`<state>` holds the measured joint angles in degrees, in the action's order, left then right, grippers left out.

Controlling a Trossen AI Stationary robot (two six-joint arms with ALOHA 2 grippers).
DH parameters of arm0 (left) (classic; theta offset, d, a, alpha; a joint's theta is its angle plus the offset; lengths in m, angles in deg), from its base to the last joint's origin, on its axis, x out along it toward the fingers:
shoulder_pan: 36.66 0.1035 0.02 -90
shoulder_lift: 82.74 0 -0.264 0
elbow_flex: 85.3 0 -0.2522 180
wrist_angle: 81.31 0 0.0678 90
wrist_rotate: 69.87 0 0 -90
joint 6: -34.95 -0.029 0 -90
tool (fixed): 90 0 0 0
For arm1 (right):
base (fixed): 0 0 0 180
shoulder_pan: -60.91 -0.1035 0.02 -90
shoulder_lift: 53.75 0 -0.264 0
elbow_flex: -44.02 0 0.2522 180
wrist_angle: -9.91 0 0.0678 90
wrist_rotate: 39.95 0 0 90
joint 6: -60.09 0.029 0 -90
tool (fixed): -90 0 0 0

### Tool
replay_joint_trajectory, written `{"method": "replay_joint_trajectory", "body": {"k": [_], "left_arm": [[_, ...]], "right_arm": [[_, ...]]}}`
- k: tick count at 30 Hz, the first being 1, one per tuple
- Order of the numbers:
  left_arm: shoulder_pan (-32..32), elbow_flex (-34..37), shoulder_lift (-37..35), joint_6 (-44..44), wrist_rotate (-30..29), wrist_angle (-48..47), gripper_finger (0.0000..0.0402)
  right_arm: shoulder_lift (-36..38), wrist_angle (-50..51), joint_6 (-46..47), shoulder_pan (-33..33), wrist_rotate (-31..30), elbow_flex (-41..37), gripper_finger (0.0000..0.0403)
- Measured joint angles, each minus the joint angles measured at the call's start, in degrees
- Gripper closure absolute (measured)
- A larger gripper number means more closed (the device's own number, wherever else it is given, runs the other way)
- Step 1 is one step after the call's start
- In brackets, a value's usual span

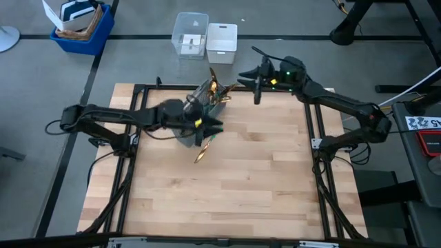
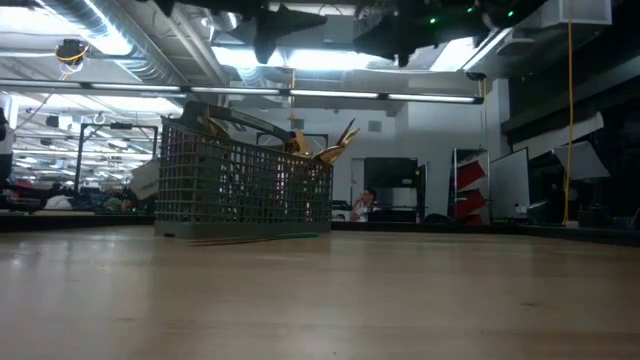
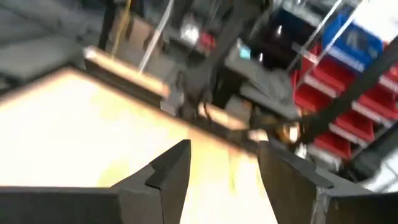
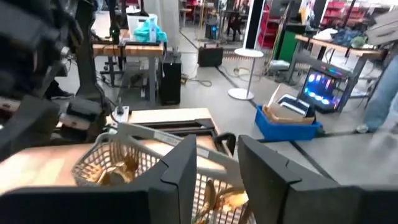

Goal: Sort silverware
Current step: Put the green-gold table knife into the silverware basket

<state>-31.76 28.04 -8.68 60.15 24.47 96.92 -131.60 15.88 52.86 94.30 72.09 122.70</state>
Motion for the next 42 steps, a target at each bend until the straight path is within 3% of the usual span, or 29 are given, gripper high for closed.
{"method": "replay_joint_trajectory", "body": {"k": [9,15,19,28,35,42], "left_arm": [[-12.93,0.00,0.72,11.80,-1.44,-18.48,0.0224],[-20.67,0.00,4.00,22.74,-11.54,-31.55,0.0224],[-23.15,0.00,9.33,27.79,-20.90,-34.42,0.0224],[-20.50,0.00,24.03,27.44,-35.78,-26.64,0.0224],[-15.59,0.00,28.24,27.53,-40.76,-25.82,0.0228],[-11.29,-0.01,28.59,25.29,-41.23,-22.39,0.0263]], "right_arm": [[4.42,10.54,0.12,0.00,2.07,0.00,0.0281],[4.42,12.94,1.40,-0.07,8.73,0.00,0.0281],[4.42,13.46,1.45,-0.07,13.49,0.00,0.0281],[4.42,14.03,1.43,-0.06,14.47,0.00,0.0281],[4.42,14.27,1.41,-0.04,14.51,0.00,0.0281],[4.42,14.53,0.97,-0.04,14.49,0.00,0.0281]]}}
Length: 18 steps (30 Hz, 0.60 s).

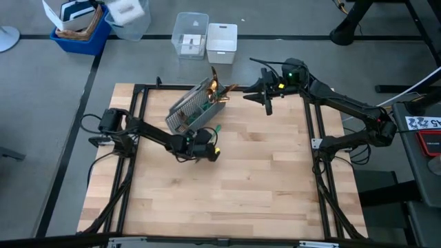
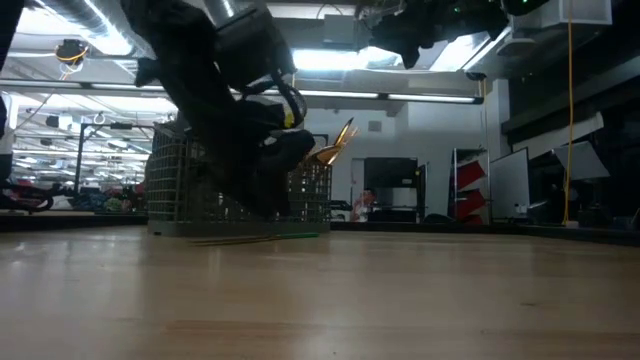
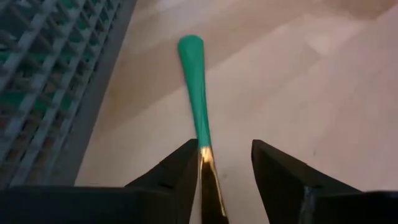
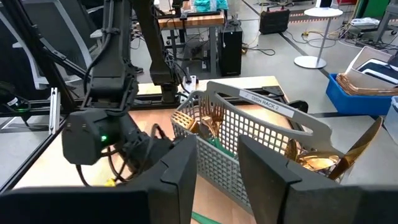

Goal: Sort silverware
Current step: Put the green-gold table knife into the silverware basket

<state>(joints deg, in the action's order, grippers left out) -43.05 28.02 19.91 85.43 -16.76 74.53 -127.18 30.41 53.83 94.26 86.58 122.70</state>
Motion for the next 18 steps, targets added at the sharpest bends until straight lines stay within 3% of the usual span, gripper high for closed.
{"method": "replay_joint_trajectory", "body": {"k": [5,11,18], "left_arm": [[2.06,-0.01,0.67,-0.77,1.21,0.97,0.0270],[3.53,0.01,2.40,0.34,6.99,2.48,0.0263],[5.07,-0.01,2.98,0.12,7.37,2.24,0.0261]], "right_arm": [[0.00,0.07,-0.02,0.04,-0.02,0.00,0.0281],[-0.02,0.90,-0.24,0.04,-0.04,0.01,0.0281],[-0.02,0.92,-1.59,0.04,-0.09,0.02,0.0281]]}}
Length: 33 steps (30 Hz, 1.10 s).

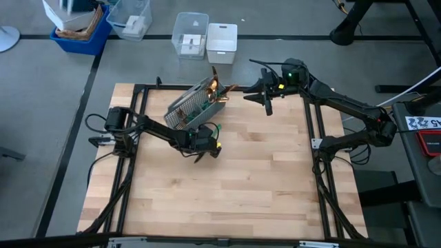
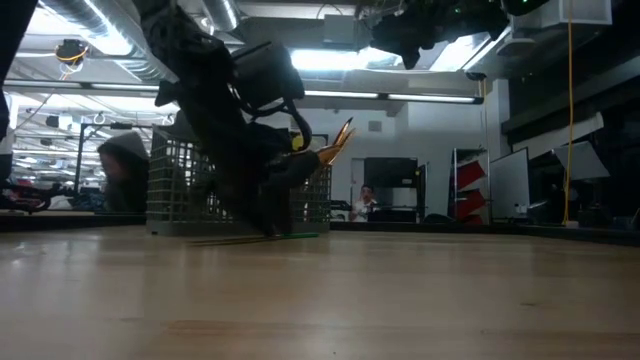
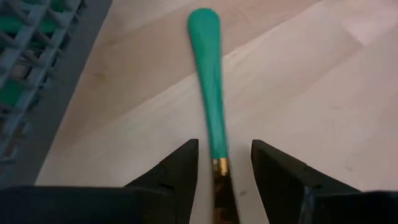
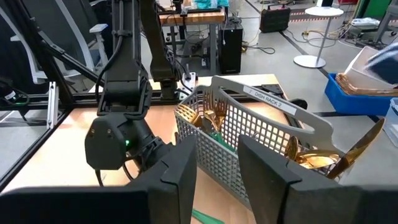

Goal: Sort silverware
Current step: Put the green-gold table knife into the silverware basket

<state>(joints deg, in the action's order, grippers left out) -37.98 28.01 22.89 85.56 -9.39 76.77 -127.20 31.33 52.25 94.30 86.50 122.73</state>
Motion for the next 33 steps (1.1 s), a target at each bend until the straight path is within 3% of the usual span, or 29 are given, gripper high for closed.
{"method": "replay_joint_trajectory", "body": {"k": [13,25,33], "left_arm": [[1.12,-0.14,1.26,-4.85,6.19,-0.20,0.0264],[-3.48,-0.11,1.46,-14.00,8.30,0.73,0.0343],[-6.37,-0.04,1.48,-15.65,9.69,1.34,0.0364]], "right_arm": [[0.00,0.70,-0.17,0.00,0.00,0.00,0.0281],[0.00,11.06,-0.18,0.00,0.00,0.00,0.0281],[-1.56,20.27,-0.21,-1.10,-0.04,0.04,0.0281]]}}
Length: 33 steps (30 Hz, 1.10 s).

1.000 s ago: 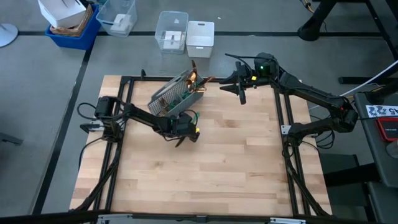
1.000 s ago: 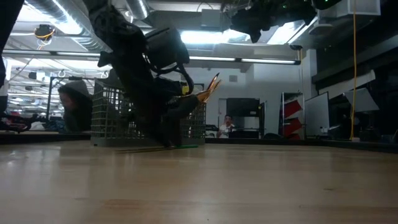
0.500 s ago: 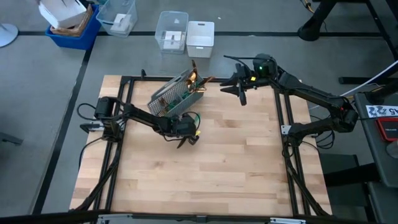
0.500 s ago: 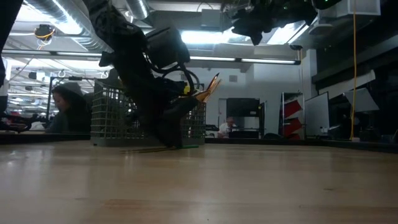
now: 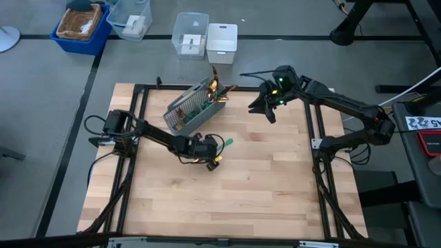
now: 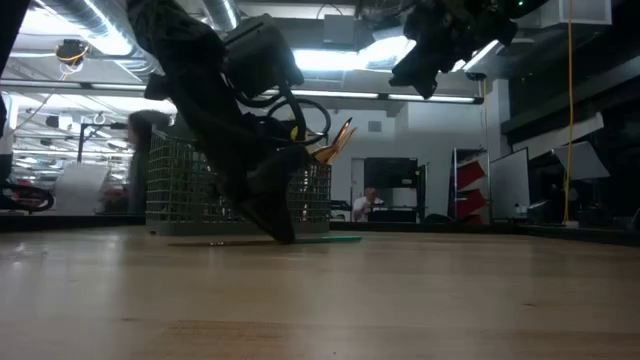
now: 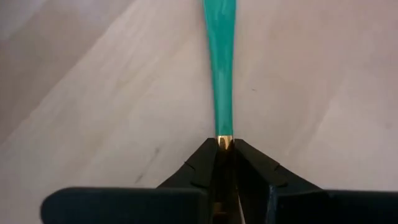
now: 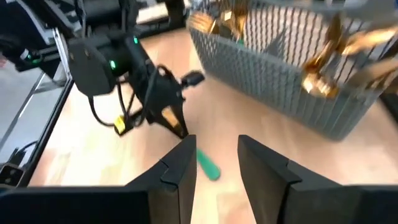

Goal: Sort silverware
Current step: Put the green-gold table knife into the silverware basket

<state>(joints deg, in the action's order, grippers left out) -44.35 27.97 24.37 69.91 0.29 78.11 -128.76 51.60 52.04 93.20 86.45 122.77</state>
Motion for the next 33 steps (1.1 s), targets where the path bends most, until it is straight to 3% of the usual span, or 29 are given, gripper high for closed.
{"method": "replay_joint_trajectory", "body": {"k": [6,18,24,33], "left_arm": [[-0.61,0.06,0.04,-3.66,1.91,3.34,0.0365],[-0.61,0.15,0.15,-1.51,2.50,6.43,0.0367],[-0.63,0.15,0.26,1.81,3.13,8.06,0.0367],[-0.57,0.17,0.35,4.09,4.53,10.25,0.0367]], "right_arm": [[-4.01,2.97,-1.44,-5.12,-1.90,0.00,0.0281],[-14.02,3.51,-7.63,-14.01,-8.74,0.00,0.0281],[-18.17,3.04,-11.73,-16.46,-12.42,0.00,0.0281],[-22.65,0.56,-13.51,-18.18,-13.04,0.00,0.0281]]}}
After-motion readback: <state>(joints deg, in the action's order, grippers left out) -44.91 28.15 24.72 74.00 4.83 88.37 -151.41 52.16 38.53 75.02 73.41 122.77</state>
